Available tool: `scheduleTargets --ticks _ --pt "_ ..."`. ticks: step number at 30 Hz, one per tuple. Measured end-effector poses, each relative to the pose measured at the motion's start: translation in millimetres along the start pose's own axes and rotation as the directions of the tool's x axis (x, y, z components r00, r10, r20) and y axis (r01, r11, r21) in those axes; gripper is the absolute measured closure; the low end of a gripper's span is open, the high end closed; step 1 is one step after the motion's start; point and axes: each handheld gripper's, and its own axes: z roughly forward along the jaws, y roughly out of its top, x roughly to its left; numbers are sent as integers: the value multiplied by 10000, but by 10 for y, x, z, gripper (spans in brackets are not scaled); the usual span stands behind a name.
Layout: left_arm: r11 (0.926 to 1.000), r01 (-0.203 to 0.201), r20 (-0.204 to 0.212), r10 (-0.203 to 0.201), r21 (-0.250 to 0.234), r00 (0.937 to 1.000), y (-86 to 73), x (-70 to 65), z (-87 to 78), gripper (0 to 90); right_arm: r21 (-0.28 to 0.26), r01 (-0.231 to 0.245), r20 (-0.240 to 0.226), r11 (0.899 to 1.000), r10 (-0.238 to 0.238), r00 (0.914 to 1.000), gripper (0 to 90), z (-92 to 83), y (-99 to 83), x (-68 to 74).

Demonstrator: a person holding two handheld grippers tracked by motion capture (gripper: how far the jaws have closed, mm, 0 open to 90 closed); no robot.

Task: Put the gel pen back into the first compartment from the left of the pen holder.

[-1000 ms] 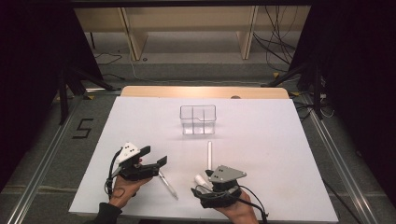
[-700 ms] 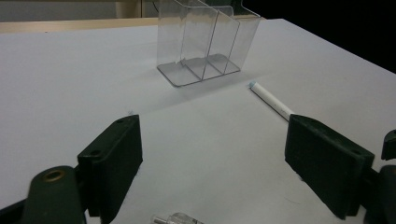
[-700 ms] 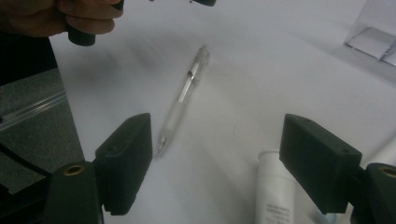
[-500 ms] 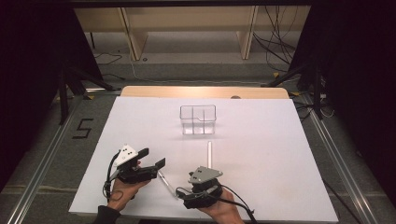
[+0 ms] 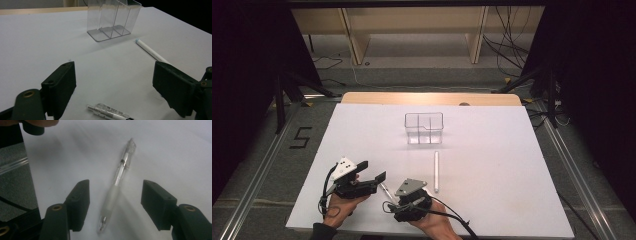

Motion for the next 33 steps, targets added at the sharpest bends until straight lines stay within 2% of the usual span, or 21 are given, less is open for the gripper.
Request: scheduleTargets --ticks 6,21,33 --pt "10000 2 -117 -2 -7 9999 -7 11 -6 183 369 5 39 9993 -6 10000 480 66 2 -13" --pt "9999 81 -189 -82 -69 9998 -7 14 -9 184 591 66 34 9982 -68 10000 596 134 5 21" --pt "10000 48 -184 -48 -42 9998 -9 10 -6 183 808 357 206 9961 -375 9991 679 172 0 69"
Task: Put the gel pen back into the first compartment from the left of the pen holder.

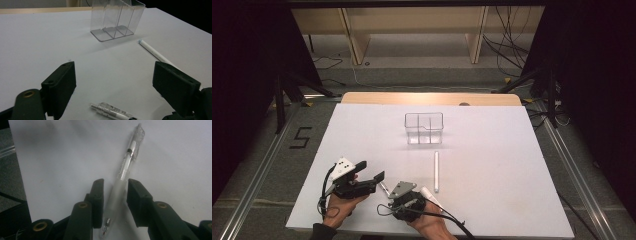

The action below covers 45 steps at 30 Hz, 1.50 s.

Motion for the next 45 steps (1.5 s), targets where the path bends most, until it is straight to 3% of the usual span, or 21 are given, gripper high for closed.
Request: scheduleTargets --ticks 19,38,45 --pt "10000 -24 -33 24 14 10000 0 -2 -1 184 61 -578 216 9983 577 9981 802 -1 9 -23" --pt "9995 263 -66 -264 -192 9996 12 15 -22 185 -372 -307 136 9988 313 9994 809 -142 21 -119" --pt "9988 361 -266 -370 -340 9990 14 36 -37 185 -620 -306 236 9976 321 9992 810 -234 28 -180"
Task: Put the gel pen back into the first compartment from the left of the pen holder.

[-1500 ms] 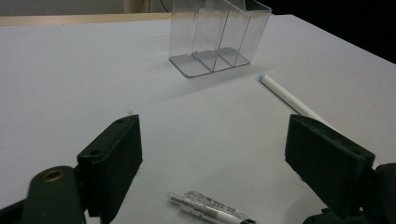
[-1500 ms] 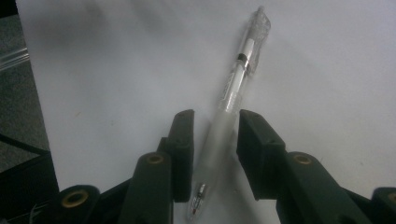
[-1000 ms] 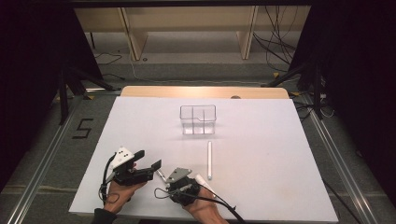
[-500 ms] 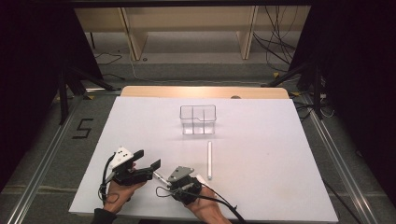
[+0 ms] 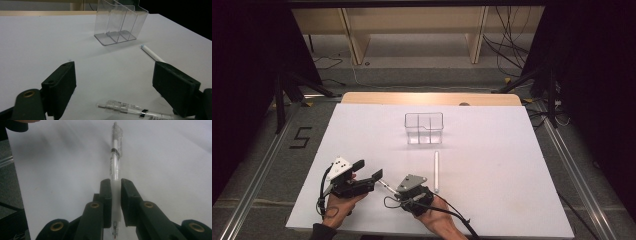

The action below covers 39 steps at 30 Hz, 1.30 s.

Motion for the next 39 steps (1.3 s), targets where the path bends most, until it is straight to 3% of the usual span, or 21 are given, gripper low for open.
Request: scheduleTargets --ticks 8,14,21,25,32,39 --pt "9993 322 -21 -322 -187 9995 4 15 -6 185 -432 -128 265 9990 139 9996 810 -191 -1 -181" --pt "9999 117 113 -117 -64 9999 5 -21 7 185 -646 -12 482 9979 44 9988 810 -337 -74 -293" --pt "9988 -392 521 376 294 9979 20 -116 47 184 -779 698 777 9945 -638 9949 809 -512 -181 -366" --pt "9975 -562 770 528 423 9956 59 -163 65 184 -732 852 1001 9937 -777 9919 809 -608 -257 -395" --pt "9908 -1078 1411 955 822 9854 183 -280 119 184 -729 1405 1480 9874 -1286 9806 809 -770 -367 -393" --pt "9761 -1857 1754 1644 1128 9707 318 -433 204 183 -772 2071 1971 9753 -1887 9620 809 -887 -424 -375"
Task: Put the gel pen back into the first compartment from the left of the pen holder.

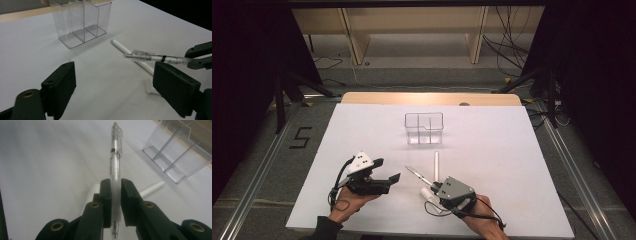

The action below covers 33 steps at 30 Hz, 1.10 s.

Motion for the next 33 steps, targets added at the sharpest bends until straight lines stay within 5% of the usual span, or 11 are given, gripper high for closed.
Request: scheduleTargets --ticks 8,11,16,17,22,26,30,31,33 --pt "9945 -860 388 838 594 9957 264 -85 64 183 -136 1044 509 9944 -1036 9933 809 -105 -6 43" --pt "9897 -1172 749 1111 828 9910 359 -98 87 180 -166 1663 823 9859 -1645 9829 809 -128 -1 87" --pt "9795 -1641 1296 1488 1164 9803 476 -130 139 183 -81 3104 1412 9506 -3062 9414 809 -148 -2 188" --pt "9761 -1774 1346 1604 1252 9778 487 -146 154 183 -52 3491 1549 9371 -3442 9260 809 -143 -1 214" --pt "9613 -2301 1671 2045 1516 9645 527 -211 198 194 338 4418 1927 8965 -4396 8773 809 -122 -17 290" --pt "9439 -2660 2077 2251 1957 9519 534 -250 234 201 326 4684 2208 8829 -4635 8582 809 -109 -34 316" --pt "9199 -3070 2384 2500 2441 9385 532 -270 275 210 516 5512 2406 8328 -5460 8025 809 -98 -49 338" --pt "9156 -3157 2444 2560 2492 9353 530 -279 284 211 587 5534 2485 8308 -5491 7980 809 -93 -55 356" --pt "9079 -3288 2591 2624 2601 9295 532 -298 297 213 654 5870 2503 8070 -5827 7732 809 -80 -70 373"
